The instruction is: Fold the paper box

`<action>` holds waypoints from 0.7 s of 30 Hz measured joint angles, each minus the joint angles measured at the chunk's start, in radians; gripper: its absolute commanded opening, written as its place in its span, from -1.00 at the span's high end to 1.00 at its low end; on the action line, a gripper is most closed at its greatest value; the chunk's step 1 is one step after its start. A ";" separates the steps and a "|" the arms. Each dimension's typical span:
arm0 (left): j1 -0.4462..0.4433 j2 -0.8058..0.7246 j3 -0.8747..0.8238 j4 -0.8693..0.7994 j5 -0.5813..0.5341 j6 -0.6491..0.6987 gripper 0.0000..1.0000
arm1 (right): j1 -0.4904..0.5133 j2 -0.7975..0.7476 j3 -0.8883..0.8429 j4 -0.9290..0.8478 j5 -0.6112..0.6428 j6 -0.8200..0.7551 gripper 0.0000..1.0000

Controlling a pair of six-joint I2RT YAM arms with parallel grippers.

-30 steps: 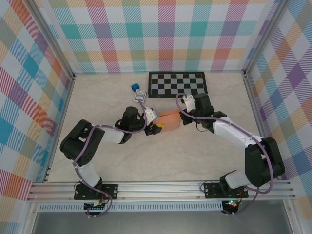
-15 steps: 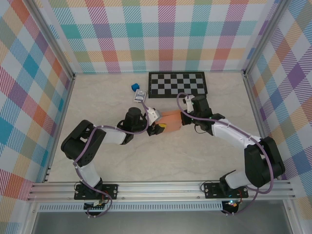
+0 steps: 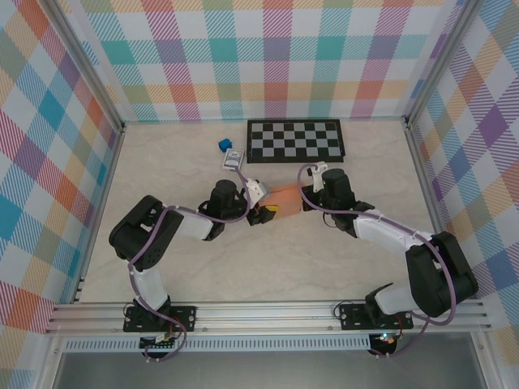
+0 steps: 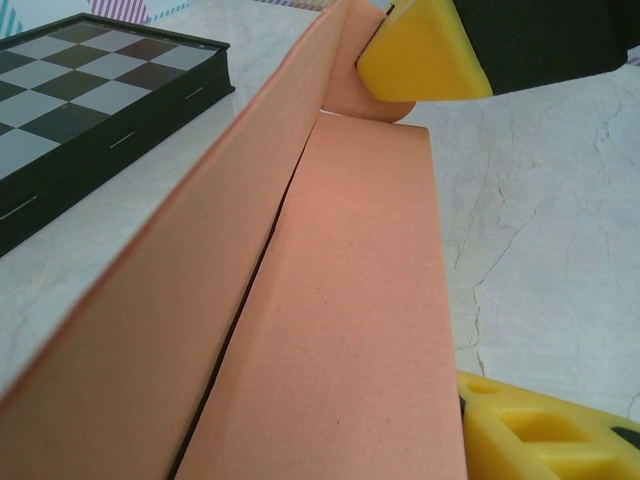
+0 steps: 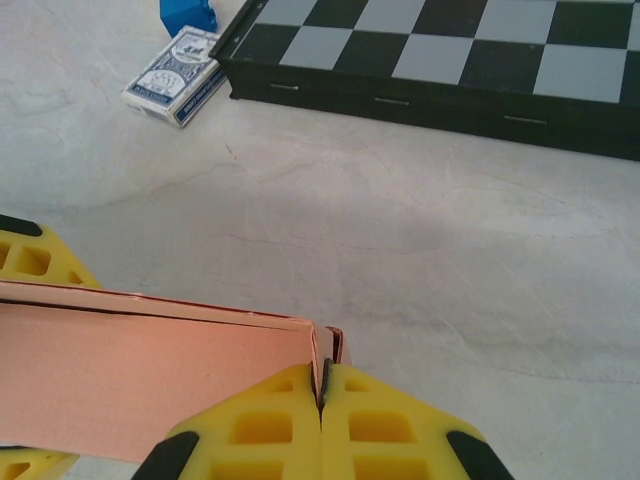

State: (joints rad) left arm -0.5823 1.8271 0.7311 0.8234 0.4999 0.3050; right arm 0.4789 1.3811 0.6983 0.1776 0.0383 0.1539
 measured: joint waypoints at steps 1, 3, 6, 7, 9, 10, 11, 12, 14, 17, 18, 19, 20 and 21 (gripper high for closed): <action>-0.001 0.001 0.000 0.006 -0.003 -0.002 -0.17 | 0.000 -0.007 -0.013 0.016 0.004 0.000 1.00; -0.007 0.004 0.000 0.014 -0.009 -0.003 -0.17 | 0.000 -0.022 -0.027 0.022 0.008 0.003 1.00; -0.014 0.005 0.000 0.014 -0.018 -0.002 -0.16 | 0.000 -0.035 -0.018 -0.018 0.011 0.004 1.00; -0.017 0.005 0.000 0.013 -0.020 -0.002 -0.16 | 0.000 -0.036 -0.008 -0.039 0.011 0.004 1.00; -0.019 0.005 0.000 0.010 -0.023 -0.002 -0.17 | 0.000 -0.036 0.015 -0.081 0.009 0.003 1.00; -0.019 0.005 0.000 0.008 -0.023 -0.002 -0.17 | 0.000 -0.036 0.027 -0.102 0.006 0.003 1.00; -0.019 0.005 0.000 0.007 -0.023 -0.002 -0.17 | 0.000 -0.035 0.036 -0.119 0.003 0.003 1.00; -0.019 0.005 0.000 0.007 -0.023 -0.002 -0.17 | 0.000 -0.034 0.042 -0.128 0.003 0.003 1.00; -0.019 0.005 0.000 0.006 -0.023 -0.002 -0.17 | 0.000 -0.024 0.050 -0.142 0.003 0.003 1.00; -0.023 0.005 0.000 0.006 -0.028 -0.003 -0.17 | 0.000 -0.013 0.053 -0.140 0.003 0.003 1.00; -0.023 0.005 0.000 0.006 -0.030 -0.003 -0.17 | 0.000 -0.011 0.054 -0.137 0.003 0.003 1.00; -0.023 0.005 0.000 0.007 -0.031 -0.003 -0.18 | 0.000 -0.009 0.054 -0.133 0.004 0.003 1.00; -0.023 0.005 0.000 0.007 -0.033 -0.006 -0.17 | 0.000 -0.005 0.053 -0.127 0.004 0.003 1.00; -0.023 0.006 0.000 0.007 -0.035 -0.007 -0.18 | 0.000 -0.003 0.053 -0.122 0.004 0.003 1.00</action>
State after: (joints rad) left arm -0.6048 1.8328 0.7311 0.8307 0.4644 0.2981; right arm 0.4786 1.3781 0.7517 0.0551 0.0425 0.1566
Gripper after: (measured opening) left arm 0.587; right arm 0.046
